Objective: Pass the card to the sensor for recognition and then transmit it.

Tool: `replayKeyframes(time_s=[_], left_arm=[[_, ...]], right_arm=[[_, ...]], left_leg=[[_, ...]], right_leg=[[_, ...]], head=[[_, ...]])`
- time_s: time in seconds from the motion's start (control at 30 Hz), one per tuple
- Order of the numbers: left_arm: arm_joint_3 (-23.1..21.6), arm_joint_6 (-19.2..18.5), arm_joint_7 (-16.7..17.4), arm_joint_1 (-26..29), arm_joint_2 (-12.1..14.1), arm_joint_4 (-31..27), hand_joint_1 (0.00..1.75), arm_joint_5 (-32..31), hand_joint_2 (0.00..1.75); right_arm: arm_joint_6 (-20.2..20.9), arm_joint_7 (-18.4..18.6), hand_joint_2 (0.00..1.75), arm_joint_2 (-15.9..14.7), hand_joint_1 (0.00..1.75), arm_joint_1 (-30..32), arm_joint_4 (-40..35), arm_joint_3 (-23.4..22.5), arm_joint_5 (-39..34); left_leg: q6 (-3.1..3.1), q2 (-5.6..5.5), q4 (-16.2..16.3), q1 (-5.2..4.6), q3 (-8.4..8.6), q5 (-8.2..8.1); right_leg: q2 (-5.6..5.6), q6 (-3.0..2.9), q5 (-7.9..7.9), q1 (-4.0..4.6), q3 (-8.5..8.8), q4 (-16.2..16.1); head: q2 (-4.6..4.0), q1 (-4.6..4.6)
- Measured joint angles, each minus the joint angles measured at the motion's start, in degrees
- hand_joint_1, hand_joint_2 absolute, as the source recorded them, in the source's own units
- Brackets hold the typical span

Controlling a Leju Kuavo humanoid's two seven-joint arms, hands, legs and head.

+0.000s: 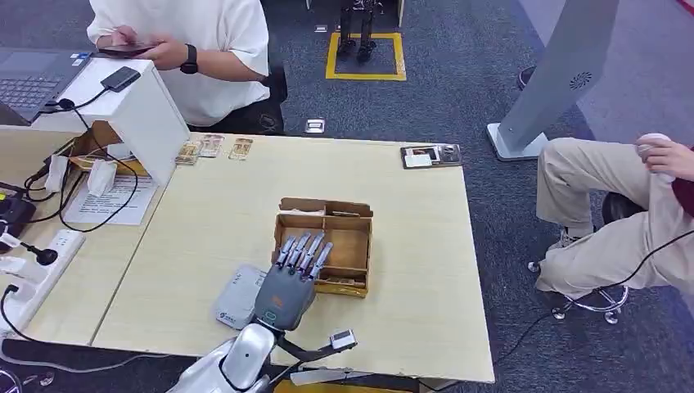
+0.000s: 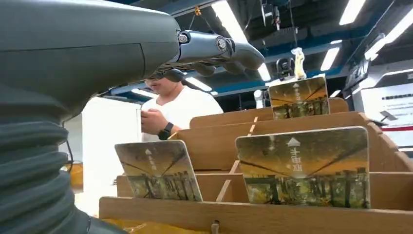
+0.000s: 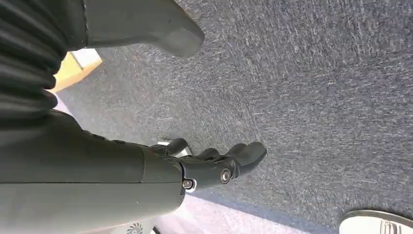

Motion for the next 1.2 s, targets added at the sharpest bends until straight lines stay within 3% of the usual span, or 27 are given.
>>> replayKeyframes(time_s=[0.5, 0.53, 0.57, 0.63, 0.77, 0.8, 0.97, 1.0, 1.03, 1.13, 1.17, 1.2], left_arm=[[3.69, -0.9, -2.36, 2.4, -1.36, -0.68, 0.03, 0.0, 1.75], [3.96, -0.92, -2.36, 2.52, -1.46, -0.68, 0.61, 0.0, 1.75], [4.11, -0.94, -2.54, 2.64, -1.57, -0.7, 1.47, 0.0, 1.75], [4.9, -1.31, -3.67, 3.04, -1.75, -0.98, 1.66, 0.07, 1.75], [4.94, -1.31, -3.7, 3.06, -1.77, -0.98, 1.66, 0.07, 1.75], [5.23, -1.38, -3.96, 3.15, -1.9, -1.03, 1.75, 0.09, 1.75], [8.09, -1.77, -5.18, 4.17, -2.71, -1.62, 1.66, 0.22, 1.75], [8.26, -1.79, -5.18, 4.21, -2.78, -1.62, 1.57, 0.24, 1.75], [8.46, -1.81, -5.18, 4.29, -2.86, -1.62, 0.75, 0.24, 1.75], [9.01, -1.95, -5.18, 4.48, -3.06, -1.99, 0.7, 0.24, 1.75], [9.09, -1.95, -5.18, 4.54, -3.08, -2.03, 0.44, 0.24, 1.75], [9.11, -1.95, -5.18, 4.61, -3.1, -2.05, 0.07, 0.24, 1.75]], right_arm=[[0.0, 0.0, 1.75, -0.15, 0.0, 0.42, 0.0, -1.18, -0.26], [0.0, 0.0, 1.75, -0.15, 0.0, 0.46, 0.0, -1.18, -0.26], [0.0, 0.0, 1.75, -0.15, 0.0, 0.48, 0.0, -1.18, -0.29], [0.0, -0.02, 1.75, -0.15, 0.0, 0.49, 0.0, -1.18, -0.4], [0.0, -0.02, 1.75, -0.15, 0.0, 0.5, 0.0, -1.18, -0.4], [0.0, -0.04, 1.75, -0.15, 0.0, 0.51, 0.0, -1.18, -0.44], [0.0, -0.04, 1.75, -0.15, 0.0, 0.55, 0.0, -1.2, -0.55], [0.0, -0.04, 1.75, -0.15, 0.0, 0.55, 0.0, -1.2, -0.61], [0.0, -0.07, 1.75, -0.15, 0.0, 0.55, 0.0, -1.2, -0.61], [0.0, -0.11, 1.75, -0.15, 0.0, 0.55, 0.0, -1.22, -0.61], [0.0, -0.11, 1.75, -0.15, 0.0, 0.56, 0.0, -1.22, -0.61], [0.0, -0.11, 1.75, -0.15, 0.0, 0.56, 0.0, -1.22, -0.61]], left_leg=[[0.0, 0.0, 0.0, 0.0, 0.0, 0.0], [0.0, 0.0, 0.0, 0.0, 0.0, 0.0], [0.0, 0.0, 0.0, 0.0, 0.0, 0.0], [0.0, 0.0, 0.0, 0.0, 0.0, 0.0], [0.0, 0.0, 0.0, 0.0, 0.0, 0.0], [0.0, 0.0, 0.0, 0.0, 0.0, 0.0], [0.0, 0.0, 0.0, 0.0, 0.0, 0.0], [0.0, 0.0, 0.0, 0.0, 0.0, 0.0], [0.0, -0.01, 0.0, 0.0, 0.0, 0.0], [0.0, 0.0, 0.0, 0.0, 0.0, 0.0], [0.0, 0.0, 0.0, 0.0, 0.0, 0.0], [0.0, 0.0, 0.0, 0.0, 0.0, 0.0]], right_leg=[[-0.01, 0.0, 0.0, 0.0, 0.0, 0.0], [-0.01, 0.0, 0.0, 0.0, 0.0, 0.0], [-0.01, 0.0, 0.0, 0.0, 0.0, 0.0], [0.0, 0.0, 0.0, 0.0, 0.0, 0.0], [-0.01, 0.0, 0.0, 0.0, 0.0, 0.0], [-0.01, 0.0, 0.0, 0.0, 0.0, 0.0], [0.0, 0.0, 0.0, 0.0, 0.0, 0.0], [0.0, 0.0, 0.0, 0.0, 0.0, 0.0], [-0.01, 0.0, 0.0, 0.0, 0.01, 0.0], [0.0, 0.0, 0.0, 0.0, 0.01, 0.0], [0.0, 0.0, 0.0, 0.0, 0.01, 0.0], [0.0, 0.0, 0.0, 0.0, 0.01, 0.0]], head=[[-0.02, 0.0], [-0.02, 0.0], [-0.02, 0.02], [-0.02, 0.0], [-0.02, 0.0], [-0.02, 0.0], [-0.02, 0.0], [-0.02, 0.0], [-0.02, 0.02], [-0.02, 0.02], [-0.02, 0.0], [-0.02, 0.02]])
